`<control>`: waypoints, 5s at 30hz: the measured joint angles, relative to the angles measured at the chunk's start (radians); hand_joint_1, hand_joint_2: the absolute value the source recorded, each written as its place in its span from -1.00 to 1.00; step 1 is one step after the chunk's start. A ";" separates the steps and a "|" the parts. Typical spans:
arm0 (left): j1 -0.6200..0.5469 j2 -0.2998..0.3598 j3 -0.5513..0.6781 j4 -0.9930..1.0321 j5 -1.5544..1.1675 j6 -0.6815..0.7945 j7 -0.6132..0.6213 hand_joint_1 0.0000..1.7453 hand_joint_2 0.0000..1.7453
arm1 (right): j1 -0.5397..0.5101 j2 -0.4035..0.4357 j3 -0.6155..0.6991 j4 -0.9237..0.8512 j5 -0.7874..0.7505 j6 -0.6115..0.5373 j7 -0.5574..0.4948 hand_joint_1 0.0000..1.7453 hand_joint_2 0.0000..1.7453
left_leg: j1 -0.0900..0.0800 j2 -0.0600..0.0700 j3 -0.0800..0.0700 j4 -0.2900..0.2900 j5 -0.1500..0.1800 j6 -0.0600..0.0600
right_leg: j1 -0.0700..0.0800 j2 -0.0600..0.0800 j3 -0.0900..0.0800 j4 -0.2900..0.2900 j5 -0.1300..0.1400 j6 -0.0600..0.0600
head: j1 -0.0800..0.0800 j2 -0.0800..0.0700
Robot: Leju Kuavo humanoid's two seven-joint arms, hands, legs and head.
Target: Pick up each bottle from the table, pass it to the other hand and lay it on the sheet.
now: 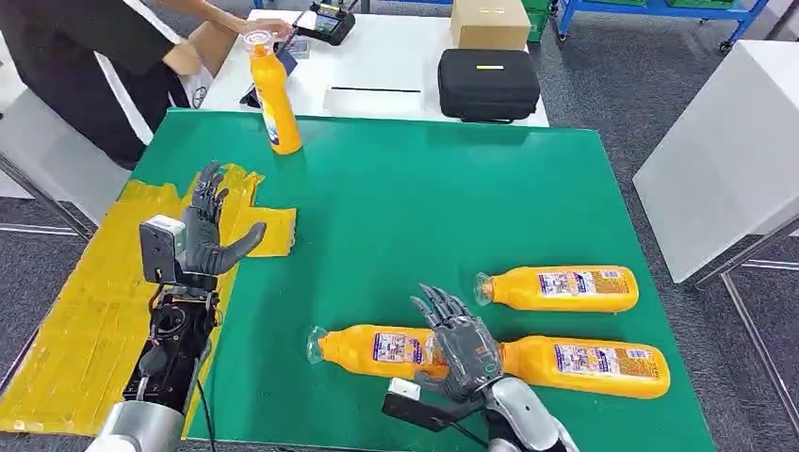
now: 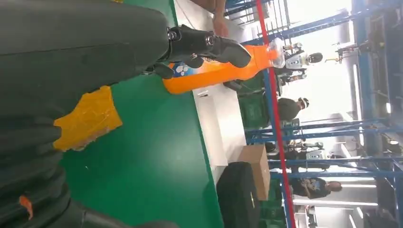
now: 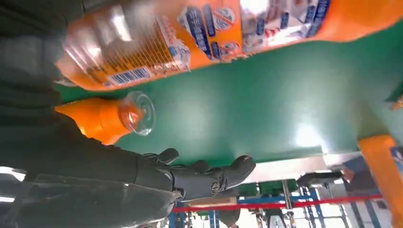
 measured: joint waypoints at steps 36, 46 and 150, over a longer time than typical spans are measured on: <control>0.004 0.000 0.002 0.000 0.011 0.005 0.013 -1.00 1.00 | -0.126 -0.003 -0.012 0.241 0.011 0.027 -0.019 1.00 1.00 | 0.000 0.000 0.000 0.000 0.000 0.000 | 0.000 0.000 0.000 0.000 0.000 0.000 | 0.000 0.000; 0.009 0.000 0.005 0.000 0.027 0.009 0.003 -1.00 1.00 | -0.171 -0.008 -0.010 0.304 -0.013 0.004 -0.062 1.00 1.00 | 0.000 0.000 0.000 0.000 0.000 0.000 | 0.000 0.000 0.000 0.000 0.000 0.000 | 0.000 0.000; 0.013 -0.034 -0.379 -0.252 0.250 -0.198 0.143 1.00 1.00 | -0.224 0.336 -0.011 0.405 -0.626 -0.286 -0.431 1.00 1.00 | 0.001 0.000 -0.002 0.000 0.000 0.000 | 0.000 0.000 -0.003 0.000 0.000 0.000 | 0.000 0.000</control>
